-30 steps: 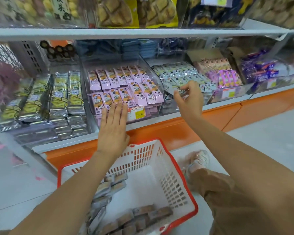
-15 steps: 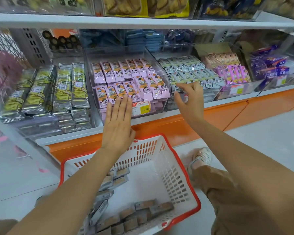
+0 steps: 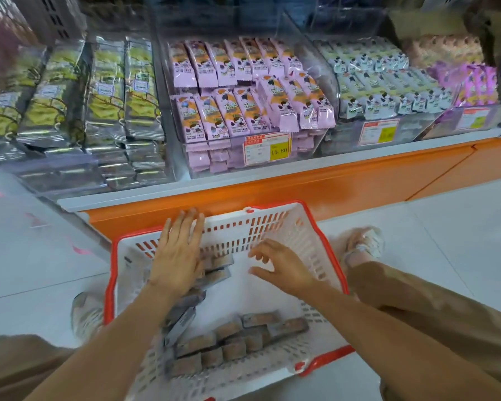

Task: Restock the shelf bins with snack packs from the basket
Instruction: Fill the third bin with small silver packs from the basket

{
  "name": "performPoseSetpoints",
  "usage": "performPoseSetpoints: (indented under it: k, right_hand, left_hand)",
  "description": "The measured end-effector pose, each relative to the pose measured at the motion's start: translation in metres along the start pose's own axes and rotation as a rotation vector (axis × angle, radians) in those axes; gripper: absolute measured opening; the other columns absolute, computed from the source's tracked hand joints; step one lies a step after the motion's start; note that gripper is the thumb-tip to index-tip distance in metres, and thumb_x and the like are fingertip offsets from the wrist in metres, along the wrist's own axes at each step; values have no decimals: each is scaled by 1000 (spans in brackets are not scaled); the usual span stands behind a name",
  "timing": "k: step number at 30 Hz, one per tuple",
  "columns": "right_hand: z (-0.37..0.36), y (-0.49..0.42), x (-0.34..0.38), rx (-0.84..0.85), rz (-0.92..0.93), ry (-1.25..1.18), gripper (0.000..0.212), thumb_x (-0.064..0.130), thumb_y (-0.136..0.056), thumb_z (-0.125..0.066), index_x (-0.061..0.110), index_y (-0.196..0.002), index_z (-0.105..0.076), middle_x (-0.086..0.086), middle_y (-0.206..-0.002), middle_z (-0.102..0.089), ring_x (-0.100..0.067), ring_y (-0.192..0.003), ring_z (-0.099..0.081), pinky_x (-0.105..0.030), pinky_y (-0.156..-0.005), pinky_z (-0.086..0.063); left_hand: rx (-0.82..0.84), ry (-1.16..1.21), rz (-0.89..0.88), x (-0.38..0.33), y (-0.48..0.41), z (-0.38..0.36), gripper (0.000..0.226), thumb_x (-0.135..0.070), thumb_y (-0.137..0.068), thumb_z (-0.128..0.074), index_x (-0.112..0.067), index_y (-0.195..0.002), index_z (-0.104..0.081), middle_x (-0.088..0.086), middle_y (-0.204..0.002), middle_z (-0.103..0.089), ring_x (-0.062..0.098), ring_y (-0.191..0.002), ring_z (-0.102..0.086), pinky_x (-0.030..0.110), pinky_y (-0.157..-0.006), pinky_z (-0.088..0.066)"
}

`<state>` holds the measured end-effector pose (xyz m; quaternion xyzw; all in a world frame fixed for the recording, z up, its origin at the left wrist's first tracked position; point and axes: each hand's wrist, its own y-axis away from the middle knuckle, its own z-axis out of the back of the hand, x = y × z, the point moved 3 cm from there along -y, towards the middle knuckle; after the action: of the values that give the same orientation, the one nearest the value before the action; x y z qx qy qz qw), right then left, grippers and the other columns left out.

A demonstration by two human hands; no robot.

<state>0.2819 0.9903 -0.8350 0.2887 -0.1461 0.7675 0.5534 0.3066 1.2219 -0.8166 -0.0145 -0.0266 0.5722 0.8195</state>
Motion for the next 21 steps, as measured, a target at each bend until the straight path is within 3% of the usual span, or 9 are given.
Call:
performPoseSetpoints:
  k: [3,8,15,21]
  right_hand:
    - [-44,3,-20,224,-66,61,31,37,-90,-67,21,-116,-61,4,-104,-59,-8,-86,-51,-21,-77,-41]
    - [-107,11,-55,527,-142,203,36,32,-90,-65,20,-123,-55,-4,-119,-55,-21,-108,-54,-28,-85,-40]
    - [-155,13,-67,647,-190,281,39,19,-88,-61,17,-126,-51,-8,-124,-51,-28,-114,-49,-34,-91,-39]
    - [-157,9,-58,651,-116,369,48,12,-85,-60,16,-131,-46,-8,-124,-55,-29,-110,-54,-34,-89,-40]
  left_hand:
    - [2,-10,7,8,0,-23,100,-26,-74,-80,-3,-152,-22,19,-157,-31,37,-146,-27,45,-121,0]
    - [-19,-44,-4,8,-1,-55,99,-29,-75,-73,-3,-155,-20,16,-161,-17,37,-149,-15,52,-120,-5]
    - [-70,-45,-4,10,-3,-69,90,-21,-80,-65,-6,-155,-16,13,-161,-18,36,-149,-11,51,-121,1]
    - [-62,-30,0,10,-2,-69,97,-15,-79,-71,-7,-155,-12,15,-161,-23,36,-149,-10,51,-121,1]
